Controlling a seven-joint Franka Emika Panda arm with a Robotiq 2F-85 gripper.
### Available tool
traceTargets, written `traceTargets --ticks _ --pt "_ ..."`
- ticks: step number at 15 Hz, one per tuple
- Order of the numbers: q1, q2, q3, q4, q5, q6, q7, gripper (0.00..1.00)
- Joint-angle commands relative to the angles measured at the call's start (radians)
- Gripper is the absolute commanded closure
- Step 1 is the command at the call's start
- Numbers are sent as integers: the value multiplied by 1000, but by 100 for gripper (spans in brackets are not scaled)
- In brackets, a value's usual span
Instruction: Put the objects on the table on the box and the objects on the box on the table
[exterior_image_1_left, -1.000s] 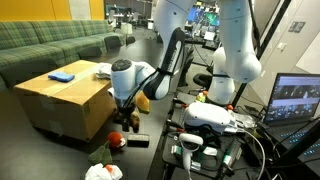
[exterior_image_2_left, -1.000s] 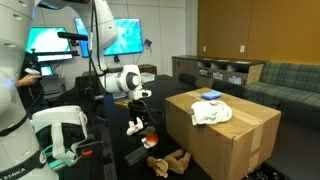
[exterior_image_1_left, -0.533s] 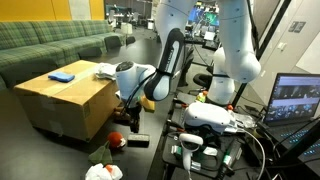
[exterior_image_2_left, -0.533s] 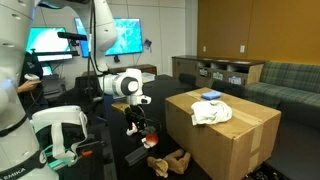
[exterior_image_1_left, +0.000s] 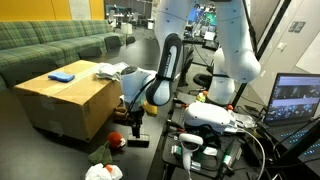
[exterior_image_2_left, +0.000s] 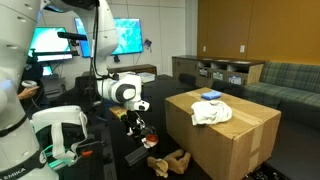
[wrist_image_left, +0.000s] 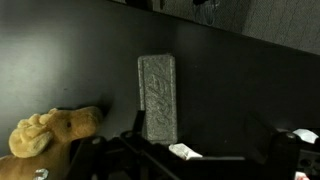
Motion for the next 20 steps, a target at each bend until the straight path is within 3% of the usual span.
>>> traceTargets --ticks 1,11,20 --pt "-16 55 14 -19 60 130 -39 0" --pt "-26 193 -7 3 91 308 -145 0" --pt "49 274 -91 37 96 397 -175 0"
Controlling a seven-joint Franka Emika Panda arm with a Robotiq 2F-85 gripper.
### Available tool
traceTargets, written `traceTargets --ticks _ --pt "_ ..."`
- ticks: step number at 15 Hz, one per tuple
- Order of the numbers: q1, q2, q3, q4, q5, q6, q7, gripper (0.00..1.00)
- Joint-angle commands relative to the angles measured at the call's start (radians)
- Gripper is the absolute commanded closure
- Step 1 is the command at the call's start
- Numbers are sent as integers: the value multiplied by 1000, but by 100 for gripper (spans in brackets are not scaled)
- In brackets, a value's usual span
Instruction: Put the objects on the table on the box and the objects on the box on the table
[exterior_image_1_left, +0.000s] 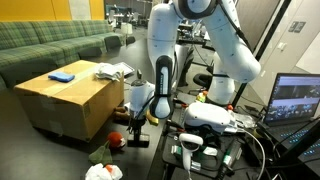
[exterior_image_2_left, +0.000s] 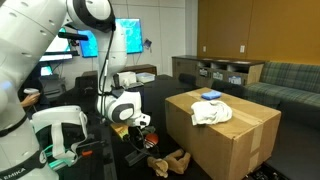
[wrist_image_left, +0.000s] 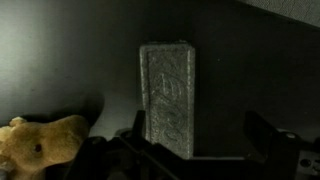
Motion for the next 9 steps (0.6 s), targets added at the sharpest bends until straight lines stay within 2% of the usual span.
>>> traceTargets --ticks 1,9 --pt "49 52 -46 35 28 57 -36 0" --pt "32 126 -37 101 26 54 -65 0"
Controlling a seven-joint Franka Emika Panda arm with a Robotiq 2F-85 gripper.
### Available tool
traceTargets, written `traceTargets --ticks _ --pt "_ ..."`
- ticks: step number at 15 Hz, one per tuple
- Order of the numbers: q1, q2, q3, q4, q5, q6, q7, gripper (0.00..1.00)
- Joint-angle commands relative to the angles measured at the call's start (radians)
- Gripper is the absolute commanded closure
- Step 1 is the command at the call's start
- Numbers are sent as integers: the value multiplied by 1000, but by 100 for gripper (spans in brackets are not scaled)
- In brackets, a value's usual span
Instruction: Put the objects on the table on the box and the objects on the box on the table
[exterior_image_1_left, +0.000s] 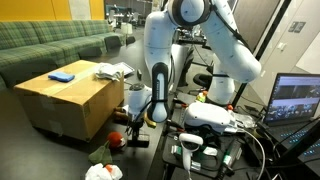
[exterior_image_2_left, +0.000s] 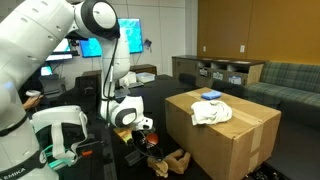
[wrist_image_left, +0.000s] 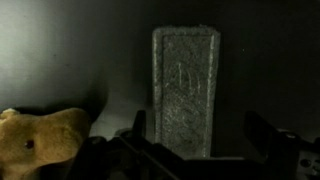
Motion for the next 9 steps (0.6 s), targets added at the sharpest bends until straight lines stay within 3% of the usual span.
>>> traceTargets --ticks 1,5,6,7,9 --pt "-9 43 10 40 25 16 -41 0" --pt "-29 56 25 57 20 2 -56 3" --pt "-37 61 32 61 19 0 -61 11" --pt "-46 61 39 63 18 -5 -65 27" --pt "-54 61 47 64 18 -9 -70 40"
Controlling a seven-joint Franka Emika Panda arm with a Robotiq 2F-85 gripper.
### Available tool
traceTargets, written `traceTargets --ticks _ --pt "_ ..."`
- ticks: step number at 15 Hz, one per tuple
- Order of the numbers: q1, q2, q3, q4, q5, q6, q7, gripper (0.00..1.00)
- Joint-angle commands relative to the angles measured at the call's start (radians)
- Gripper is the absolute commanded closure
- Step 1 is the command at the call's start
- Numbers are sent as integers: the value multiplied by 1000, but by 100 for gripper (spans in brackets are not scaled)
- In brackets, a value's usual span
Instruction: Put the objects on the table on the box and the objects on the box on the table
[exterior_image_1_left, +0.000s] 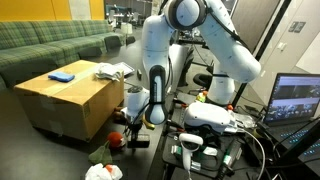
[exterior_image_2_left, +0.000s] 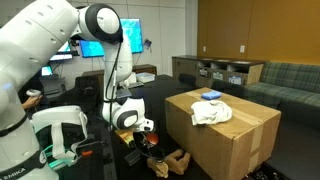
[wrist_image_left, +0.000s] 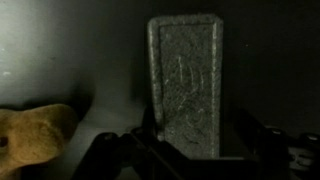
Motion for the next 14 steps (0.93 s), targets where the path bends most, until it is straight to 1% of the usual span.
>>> traceTargets --ticks 1,3,4,8,10,14 --pt "-26 13 22 21 18 -11 -41 47" --pt "-31 1 23 18 17 -22 -46 62" --pt "-29 -12 20 13 18 -34 -45 67" --pt "-30 -100 18 -18 14 -122 -49 67" --pt "-26 -171 13 -32 9 -212 -45 67" --pt "-18 -348 15 -28 -15 -455 -33 67"
